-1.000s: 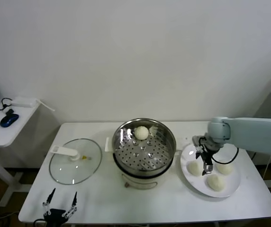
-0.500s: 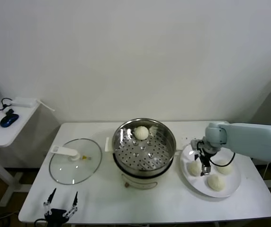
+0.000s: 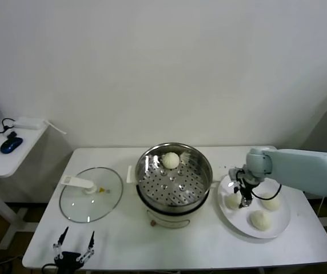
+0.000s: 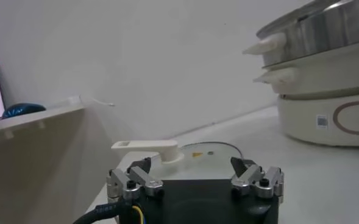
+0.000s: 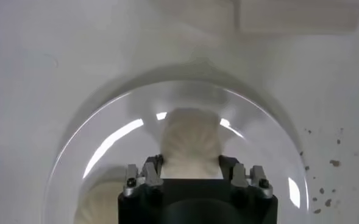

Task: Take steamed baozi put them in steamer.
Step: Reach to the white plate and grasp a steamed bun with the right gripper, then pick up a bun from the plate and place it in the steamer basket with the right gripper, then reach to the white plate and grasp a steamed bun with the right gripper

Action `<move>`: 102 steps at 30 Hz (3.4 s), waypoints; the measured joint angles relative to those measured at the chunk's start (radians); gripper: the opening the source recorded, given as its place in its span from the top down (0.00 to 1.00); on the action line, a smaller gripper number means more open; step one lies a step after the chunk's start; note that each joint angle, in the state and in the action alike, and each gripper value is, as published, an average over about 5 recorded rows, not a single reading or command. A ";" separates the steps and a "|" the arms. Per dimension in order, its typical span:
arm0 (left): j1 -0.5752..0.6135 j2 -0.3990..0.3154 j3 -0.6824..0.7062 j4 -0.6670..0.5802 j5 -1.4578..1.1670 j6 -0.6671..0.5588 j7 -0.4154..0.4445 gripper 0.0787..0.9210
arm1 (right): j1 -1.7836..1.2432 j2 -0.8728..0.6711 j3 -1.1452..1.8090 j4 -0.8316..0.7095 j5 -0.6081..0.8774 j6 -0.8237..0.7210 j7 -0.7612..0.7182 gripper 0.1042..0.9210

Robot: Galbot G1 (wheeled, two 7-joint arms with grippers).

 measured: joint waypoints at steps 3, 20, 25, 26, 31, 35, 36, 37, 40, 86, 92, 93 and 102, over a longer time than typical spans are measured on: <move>0.001 0.000 0.000 -0.005 0.000 -0.001 0.000 0.12 | 0.019 -0.008 -0.007 0.013 0.006 0.001 -0.005 0.38; 0.005 -0.006 0.010 -0.022 0.015 0.003 0.001 0.12 | 0.520 0.039 -0.227 0.192 0.276 0.018 -0.134 0.38; 0.010 -0.005 0.011 -0.028 0.019 0.003 0.002 0.12 | 0.624 0.087 -0.233 0.208 0.380 0.010 -0.171 0.38; 0.011 -0.005 0.011 -0.029 0.020 0.003 0.003 0.12 | 0.638 0.099 -0.229 0.209 0.399 0.007 -0.175 0.38; 0.014 -0.005 0.011 -0.036 0.022 0.003 0.004 0.12 | 0.669 0.166 -0.189 0.208 0.477 -0.017 -0.180 0.38; 0.012 -0.005 0.011 -0.039 0.023 0.003 0.005 0.12 | 0.654 0.233 -0.142 0.191 0.511 -0.043 -0.165 0.38; 0.012 -0.005 0.010 -0.041 0.023 0.003 0.005 0.12 | 0.646 0.251 -0.130 0.185 0.516 -0.050 -0.159 0.38; 0.012 -0.005 0.010 -0.042 0.023 0.003 0.005 0.12 | 0.637 0.270 -0.118 0.179 0.520 -0.057 -0.153 0.38; 0.012 -0.005 0.010 -0.045 0.023 0.004 0.006 0.12 | 0.605 0.327 -0.084 0.156 0.528 -0.076 -0.134 0.38; 0.005 -0.010 0.011 -0.044 0.026 0.010 0.024 0.12 | 0.408 0.495 -0.062 0.004 0.478 -0.053 -0.105 0.12; 0.009 -0.011 0.011 -0.054 0.027 0.010 0.024 0.12 | 0.526 0.359 -0.150 0.077 0.454 0.025 -0.185 0.12; 0.009 -0.011 0.011 -0.055 0.027 0.010 0.024 0.12 | 0.539 0.334 -0.166 0.090 0.444 0.038 -0.194 0.12; 0.006 -0.019 0.021 -0.052 0.037 0.009 0.020 0.12 | 0.580 0.105 -0.276 0.201 0.285 0.126 -0.226 0.12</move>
